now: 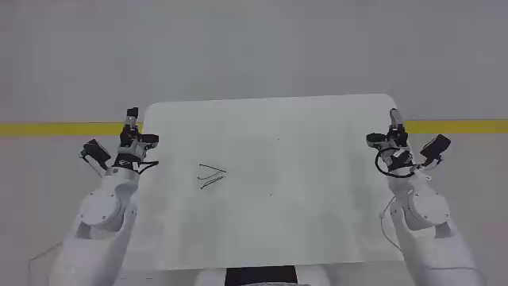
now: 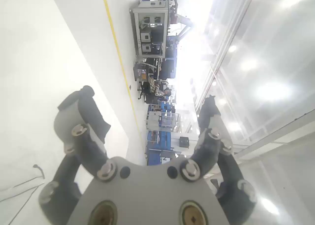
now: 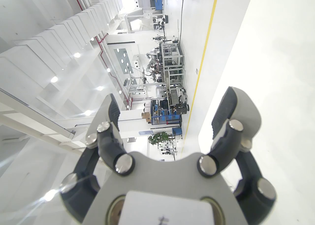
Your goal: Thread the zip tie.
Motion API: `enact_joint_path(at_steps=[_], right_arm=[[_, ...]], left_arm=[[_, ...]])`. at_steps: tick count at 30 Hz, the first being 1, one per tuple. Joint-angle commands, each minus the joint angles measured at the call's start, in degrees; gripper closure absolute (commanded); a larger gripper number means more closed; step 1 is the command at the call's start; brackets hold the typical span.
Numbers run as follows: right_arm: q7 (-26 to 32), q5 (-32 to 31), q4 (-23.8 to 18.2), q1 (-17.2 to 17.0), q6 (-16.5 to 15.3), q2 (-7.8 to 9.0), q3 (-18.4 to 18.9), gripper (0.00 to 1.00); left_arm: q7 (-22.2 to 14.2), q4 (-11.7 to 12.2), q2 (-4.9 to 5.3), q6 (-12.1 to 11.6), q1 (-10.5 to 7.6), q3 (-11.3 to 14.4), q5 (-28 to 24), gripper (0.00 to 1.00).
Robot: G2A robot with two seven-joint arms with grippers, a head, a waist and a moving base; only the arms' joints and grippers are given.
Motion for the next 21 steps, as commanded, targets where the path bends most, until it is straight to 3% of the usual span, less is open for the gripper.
enact_joint_path(at_steps=[1, 2, 3, 4, 5, 6, 7, 13, 18, 19, 21], right_arm=[[0.0, 0.0, 0.0, 0.0, 0.0, 0.0, 0.0, 0.22], [0.0, 0.0, 0.0, 0.0, 0.0, 0.0, 0.0, 0.0], [0.0, 0.0, 0.0, 0.0, 0.0, 0.0, 0.0, 0.22], [0.0, 0.0, 0.0, 0.0, 0.0, 0.0, 0.0, 0.22], [0.0, 0.0, 0.0, 0.0, 0.0, 0.0, 0.0, 0.22], [0.0, 0.0, 0.0, 0.0, 0.0, 0.0, 0.0, 0.0], [0.26, -1.34, -0.26, 0.05, -0.2, 0.06, -0.04, 0.0], [4.51, -19.37, -2.63, -1.11, -4.35, 0.55, -2.5, 0.0], [3.67, -35.01, -2.21, -1.44, -6.45, 0.55, -6.91, 0.0], [3.44, -38.21, -1.74, -1.51, -8.26, 0.55, -7.91, 0.0], [3.1, -38.71, -1.55, -1.52, -8.6, 0.54, -8.0, 0.0]], left_arm=[[0.0, 0.0, 0.0, 0.0, 0.0, 0.0, 0.0, 0.22], [0.0, 0.0, 0.0, 0.0, 0.0, 0.0, 0.0, 0.0], [0.0, 0.0, 0.0, 0.0, 0.0, 0.0, 0.0, 0.0], [0.0, 0.0, 0.0, 0.0, 0.0, 0.0, 0.0, 0.0], [0.0, 0.0, 0.0, 0.0, 0.0, 0.0, 0.0, 0.22], [0.0, 0.0, 0.0, 0.0, 0.0, 0.0, 0.0, 0.22], [0.0, 0.0, 0.0, 0.0, 0.0, 0.0, 0.0, 0.0], [0.0, 0.0, 0.0, 0.0, 0.0, 0.0, 0.0, 0.0], [0.0, 0.0, 0.0, 0.0, 0.0, 0.0, 0.0, 0.0], [0.0, 0.0, 0.0, 0.0, 0.0, 0.0, 0.0, 0.0], [0.0, 0.0, 0.0, 0.0, 0.0, 0.0, 0.0, 0.0]])
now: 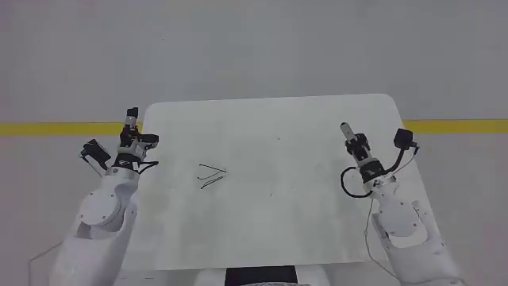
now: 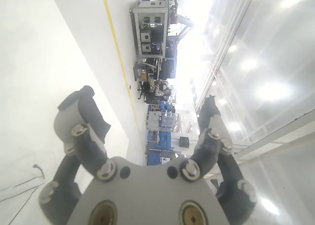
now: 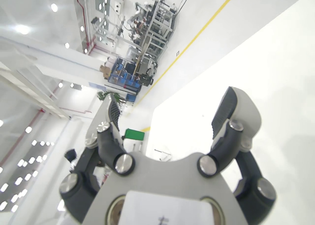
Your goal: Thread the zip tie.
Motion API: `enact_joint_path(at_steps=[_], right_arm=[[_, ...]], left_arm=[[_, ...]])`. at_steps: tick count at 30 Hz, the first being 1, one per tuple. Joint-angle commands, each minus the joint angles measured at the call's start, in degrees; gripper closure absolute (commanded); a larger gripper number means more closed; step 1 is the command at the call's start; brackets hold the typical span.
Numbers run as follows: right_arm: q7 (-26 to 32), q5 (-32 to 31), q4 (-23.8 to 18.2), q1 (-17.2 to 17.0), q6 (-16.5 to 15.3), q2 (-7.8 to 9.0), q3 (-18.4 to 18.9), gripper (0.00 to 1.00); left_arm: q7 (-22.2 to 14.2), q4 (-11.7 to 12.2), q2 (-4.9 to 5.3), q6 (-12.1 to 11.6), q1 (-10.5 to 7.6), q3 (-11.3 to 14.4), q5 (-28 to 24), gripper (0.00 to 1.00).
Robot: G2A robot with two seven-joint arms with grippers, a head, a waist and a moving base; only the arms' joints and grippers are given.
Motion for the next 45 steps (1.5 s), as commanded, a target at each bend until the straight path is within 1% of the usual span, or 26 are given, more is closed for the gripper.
enact_joint_path(at_steps=[1, 10, 11, 12, 13, 14, 16, 18, 20, 21, 23, 24, 25, 39, 40, 41, 42, 44, 45], right_arm=[[0.01, 0.17, 0.02, 0.0, 0.01, 0.0, 0.06, 0.0], [0.42, -0.13, -0.44, 0.27, -0.35, 0.01, -0.09, 0.0], [2.75, -1.2, -1.34, 1.46, -0.94, 0.09, -0.56, 0.0], [3.94, -1.69, -1.67, 2.36, -0.72, 0.11, -0.69, 0.0], [5.08, -4.41, -2.37, 3.62, -0.37, 0.22, -0.76, 0.0], [7.1, -8.25, -3.34, 5.16, 0.16, 0.31, -1.68, 0.0], [9.17, -11.23, -4.14, 7.56, 1.08, 0.27, -3.14, 0.0], [12.44, -16.73, -4.31, 10.77, 1.81, 0.27, -5.47, 0.0], [14.65, -20.9, -3.34, 13.3, 2.39, 0.16, -7.83, 0.0], [16.21, -23.07, -2.41, 14.97, 2.72, 0.01, -9.8, 0.0], [18.29, -25.06, -0.44, 17.19, 3.45, -0.28, -12.45, 0.0], [18.72, -26.45, 0.61, 18.18, 3.93, -0.44, -13.68, 0.0], [18.52, -26.32, 1.85, 19.0, 4.11, -0.72, -15.15, 0.0], [18.31, -26.16, 2.11, 19.17, 4.15, -0.78, -15.35, 0.0], [18.61, -27.12, 0.98, 19.64, 2.75, -0.77, -15.88, 0.0], [19.92, -30.1, 0.42, 20.63, 0.6, -0.69, -16.92, 0.0], [21.66, -33.09, 0.6, 21.98, 0.59, -0.74, -18.06, 0.0], [24.38, -36.1, 0.59, 24.51, 1.17, -1.07, -20.58, 0.0], [26.92, -38.24, 0.86, 26.92, 1.86, -1.43, -22.73, 0.0]], left_arm=[[0.0, 0.0, 0.0, 0.0, 0.0, 0.0, 0.0, 0.0], [0.0, 0.0, 0.0, 0.0, 0.0, 0.0, 0.0, 0.0], [0.0, 0.0, 0.0, 0.0, 0.0, 0.0, 0.0, 0.0], [0.0, 0.0, 0.0, 0.0, 0.0, 0.0, 0.0, 0.0], [0.0, 0.0, 0.0, 0.0, 0.0, 0.0, 0.0, 0.0], [0.0, 0.0, 0.0, 0.0, 0.0, 0.0, 0.0, 0.0], [0.0, 0.0, 0.0, 0.0, 0.0, 0.0, 0.0, 0.0], [0.0, 0.0, 0.0, 0.0, 0.0, 0.0, 0.0, 0.0], [0.0, 0.0, 0.0, 0.0, 0.0, 0.0, 0.0, 0.0], [0.0, 0.0, 0.0, 0.0, 0.0, 0.0, 0.0, 0.0], [0.0, 0.0, 0.0, 0.0, 0.0, 0.0, 0.0, 0.0], [0.0, 0.0, 0.0, 0.0, 0.0, 0.0, 0.0, 0.0], [0.0, 0.0, 0.0, 0.0, 0.0, 0.0, 0.0, 0.0], [0.0, 0.0, 0.0, 0.0, 0.0, 0.0, 0.0, 0.0], [0.0, 0.0, 0.0, 0.0, 0.0, 0.0, 0.0, 0.0], [0.0, 0.0, 0.0, 0.0, 0.0, 0.0, 0.0, 0.0], [0.0, 0.0, 0.0, 0.0, 0.0, 0.0, 0.0, 0.0], [0.0, 0.0, 0.0, 0.0, 0.0, 0.0, 0.0, 0.0], [0.0, 0.0, 0.0, 0.0, 0.0, 0.0, 0.0, 0.0]])
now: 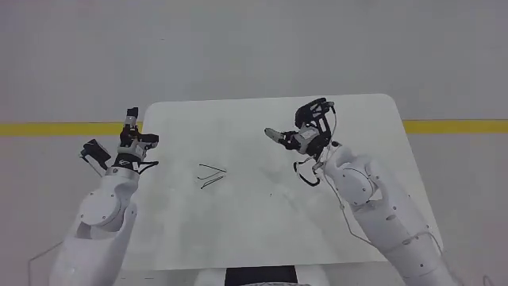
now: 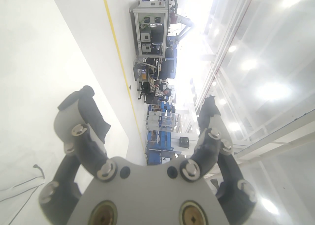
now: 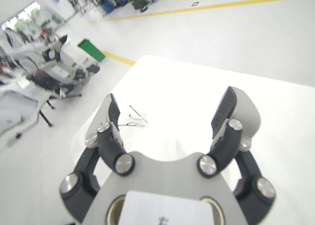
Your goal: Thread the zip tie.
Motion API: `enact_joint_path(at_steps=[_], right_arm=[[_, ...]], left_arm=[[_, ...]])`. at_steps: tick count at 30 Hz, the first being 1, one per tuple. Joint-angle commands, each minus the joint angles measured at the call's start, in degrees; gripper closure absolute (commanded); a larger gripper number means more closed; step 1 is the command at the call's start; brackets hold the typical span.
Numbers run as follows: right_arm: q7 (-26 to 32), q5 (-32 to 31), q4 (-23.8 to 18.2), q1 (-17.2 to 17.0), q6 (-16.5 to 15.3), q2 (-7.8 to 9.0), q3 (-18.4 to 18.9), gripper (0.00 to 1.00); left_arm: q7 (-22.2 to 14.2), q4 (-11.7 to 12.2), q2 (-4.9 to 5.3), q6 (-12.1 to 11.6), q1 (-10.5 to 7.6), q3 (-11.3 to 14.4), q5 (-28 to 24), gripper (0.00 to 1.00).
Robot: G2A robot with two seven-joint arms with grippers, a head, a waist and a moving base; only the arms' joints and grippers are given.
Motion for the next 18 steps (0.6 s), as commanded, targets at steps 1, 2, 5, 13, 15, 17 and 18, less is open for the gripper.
enact_joint_path(at_steps=[1, 2, 5, 13, 15, 17, 18], right_arm=[[3.36, -3.58, 0.73, 3.78, 1.68, -0.62, -3.43, 0.0], [5.12, -4.87, 1.54, 5.47, 2.32, -0.98, -5.24, 0.0], [10.64, -8.46, 4.9, 11.47, 3.92, -2.55, -11.79, 0.0], [16.2, -14.62, 14.47, 21.44, 4.41, -7.36, -26.23, 0.0], [16.08, -14.18, 14.74, 21.48, 4.61, -7.46, -26.18, 0.0], [16.08, -14.18, 14.74, 21.48, 4.61, -7.46, -26.18, 0.0], [16.08, -14.18, 14.74, 21.48, 4.61, -7.46, -26.18, 0.0]], left_arm=[[0.0, 0.0, 0.0, 0.0, 0.0, 0.0, 0.0, 0.0], [0.0, 0.0, 0.0, 0.0, 0.0, 0.0, 0.0, 0.0], [0.0, 0.0, 0.0, 0.0, 0.0, 0.0, 0.0, 0.0], [0.0, 0.0, 0.0, 0.0, 0.0, 0.0, 0.0, 0.0], [0.0, 0.0, 0.0, 0.0, 0.0, 0.0, 0.0, 0.0], [0.0, 0.0, 0.0, 0.0, 0.0, 0.0, 0.0, 0.0], [0.0, 0.0, 0.0, 0.0, 0.0, 0.0, 0.0, 0.0]])
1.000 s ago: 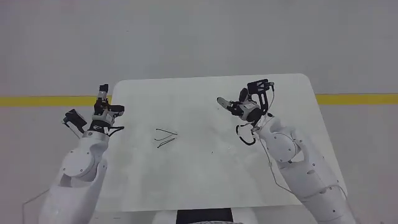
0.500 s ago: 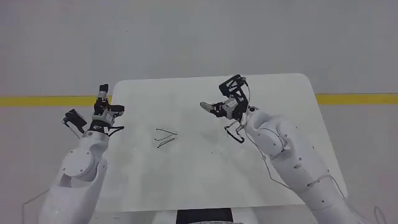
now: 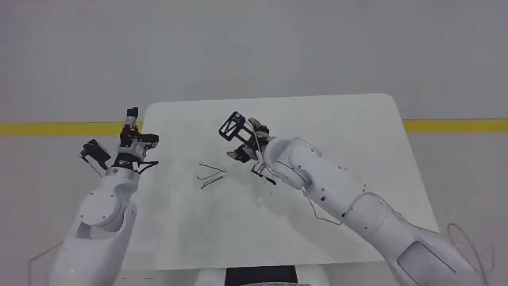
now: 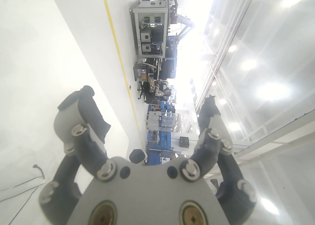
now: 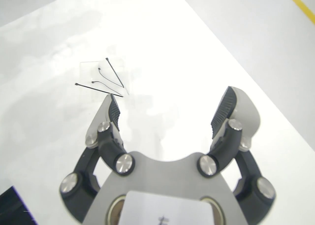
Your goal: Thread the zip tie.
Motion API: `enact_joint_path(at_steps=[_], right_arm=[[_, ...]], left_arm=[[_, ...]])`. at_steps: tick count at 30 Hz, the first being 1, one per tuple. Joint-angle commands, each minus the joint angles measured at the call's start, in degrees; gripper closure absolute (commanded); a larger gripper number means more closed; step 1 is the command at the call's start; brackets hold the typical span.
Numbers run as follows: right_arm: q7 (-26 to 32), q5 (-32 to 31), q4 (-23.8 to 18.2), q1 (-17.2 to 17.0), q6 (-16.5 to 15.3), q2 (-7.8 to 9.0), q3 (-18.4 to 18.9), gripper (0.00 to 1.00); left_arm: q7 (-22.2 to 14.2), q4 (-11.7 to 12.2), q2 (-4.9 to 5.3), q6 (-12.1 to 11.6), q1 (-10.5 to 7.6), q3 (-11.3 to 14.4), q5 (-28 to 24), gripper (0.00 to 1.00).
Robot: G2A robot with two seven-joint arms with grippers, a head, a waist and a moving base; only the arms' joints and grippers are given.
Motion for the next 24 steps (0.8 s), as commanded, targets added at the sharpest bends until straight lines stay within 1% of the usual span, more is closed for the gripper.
enact_joint_path(at_steps=[1, 9, 10, 11, 12, 13, 15, 18, 19, 22, 24], right_arm=[[0.02, -0.12, -0.02, 0.0, -0.02, 0.01, 0.0, 0.0], [0.02, -0.12, -0.02, 0.0, -0.02, 0.01, 0.0, 0.0], [0.22, -0.77, -0.6, 0.2, -1.32, -0.02, -0.58, 0.0], [0.79, -1.91, -1.11, 0.76, -3.69, -0.12, -1.43, 0.0], [1.43, -1.41, -1.18, 1.28, -5.77, -0.35, -2.03, 0.0], [2.35, -1.31, -0.86, 2.53, -8.08, -0.82, -3.04, 0.0], [4.0, -0.17, 0.21, 4.42, -10.28, -1.83, -4.79, 0.0], [5.72, 2.62, 2.4, 8.08, -12.12, -4.22, -8.0, 0.0], [6.51, 3.96, 3.84, 9.72, -12.95, -5.35, -9.37, 0.0], [8.11, 7.39, 8.39, 12.9, -13.01, -8.15, -12.12, 0.0], [9.23, 10.4, 12.49, 15.09, -13.02, -10.57, -14.21, 0.0]], left_arm=[[0.0, 0.0, 0.0, 0.0, 0.0, 0.0, 0.0, 0.0], [0.0, 0.0, 0.0, 0.0, 0.0, 0.0, 0.0, 0.0], [0.0, 0.0, 0.0, 0.0, 0.0, 0.0, 0.0, 0.0], [0.0, 0.0, 0.0, 0.0, 0.0, 0.0, 0.0, 0.0], [0.0, 0.0, 0.0, 0.0, 0.0, 0.0, 0.0, 0.0], [0.0, 0.0, 0.0, 0.0, 0.0, 0.0, 0.0, 0.0], [0.0, 0.0, 0.0, 0.0, 0.0, 0.0, 0.0, 0.0], [0.0, 0.0, 0.0, 0.0, 0.0, 0.0, 0.0, 0.0], [0.0, 0.0, 0.0, 0.0, 0.0, 0.0, 0.0, 0.0], [0.0, 0.0, 0.0, 0.0, 0.0, 0.0, 0.0, 0.0], [0.0, 0.0, 0.0, 0.0, 0.0, 0.0, 0.0, 0.0]])
